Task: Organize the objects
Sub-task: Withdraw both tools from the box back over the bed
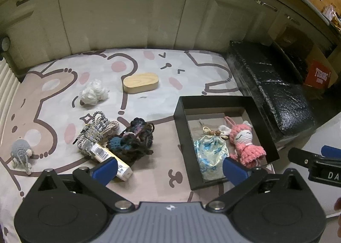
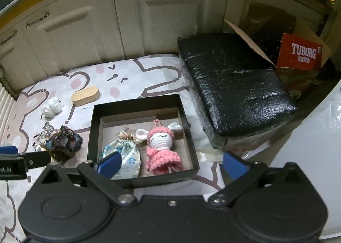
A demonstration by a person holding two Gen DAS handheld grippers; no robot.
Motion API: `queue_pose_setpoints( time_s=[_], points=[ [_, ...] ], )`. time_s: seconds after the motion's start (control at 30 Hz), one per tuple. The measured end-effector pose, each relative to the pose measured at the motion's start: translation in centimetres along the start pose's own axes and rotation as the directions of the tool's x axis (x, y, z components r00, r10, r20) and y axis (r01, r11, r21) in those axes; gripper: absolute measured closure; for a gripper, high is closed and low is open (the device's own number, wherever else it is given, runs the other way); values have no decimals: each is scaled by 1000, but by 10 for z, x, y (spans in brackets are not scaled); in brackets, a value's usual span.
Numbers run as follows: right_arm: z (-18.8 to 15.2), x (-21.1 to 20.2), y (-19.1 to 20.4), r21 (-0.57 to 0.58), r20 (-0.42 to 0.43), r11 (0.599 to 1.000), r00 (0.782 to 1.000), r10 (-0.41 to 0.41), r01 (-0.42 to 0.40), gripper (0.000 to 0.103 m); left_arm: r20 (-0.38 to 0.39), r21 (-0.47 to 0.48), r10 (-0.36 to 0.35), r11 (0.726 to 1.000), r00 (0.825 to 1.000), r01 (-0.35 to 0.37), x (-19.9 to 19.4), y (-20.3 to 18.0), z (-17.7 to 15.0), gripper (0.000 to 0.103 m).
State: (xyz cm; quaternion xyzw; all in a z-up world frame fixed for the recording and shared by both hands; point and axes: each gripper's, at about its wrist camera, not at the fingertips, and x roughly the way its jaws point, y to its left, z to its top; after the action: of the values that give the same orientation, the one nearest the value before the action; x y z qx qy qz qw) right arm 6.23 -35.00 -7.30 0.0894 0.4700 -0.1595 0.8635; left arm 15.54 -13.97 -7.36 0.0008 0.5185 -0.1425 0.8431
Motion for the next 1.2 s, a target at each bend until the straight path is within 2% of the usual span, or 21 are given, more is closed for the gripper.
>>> queue_pose_setpoints(
  time_s=[0.27,0.47,0.73,0.97,1.2],
  points=[
    [-3,3,0,11,-1,1000,1000,-1,1,0,18,3,28,1000,999,-28,-4,9,-1,0],
    [0,6,9,29,1,999,1000,31,-31,0,35,-16,60,998,998,-59,-9,30,0,0],
    [8,9,51,-31,20,997,997,76,-76,0,63,-76,101,992,993,-96,-19,75,1,0],
    [16,13,98,-87,22,985,989,149,-147,0,80,-126,145,983,986,-135,-26,118,1,0],
    [19,22,145,-127,10,970,978,208,-205,0,106,-168,226,964,968,-207,-32,167,-1,0]
  ],
)
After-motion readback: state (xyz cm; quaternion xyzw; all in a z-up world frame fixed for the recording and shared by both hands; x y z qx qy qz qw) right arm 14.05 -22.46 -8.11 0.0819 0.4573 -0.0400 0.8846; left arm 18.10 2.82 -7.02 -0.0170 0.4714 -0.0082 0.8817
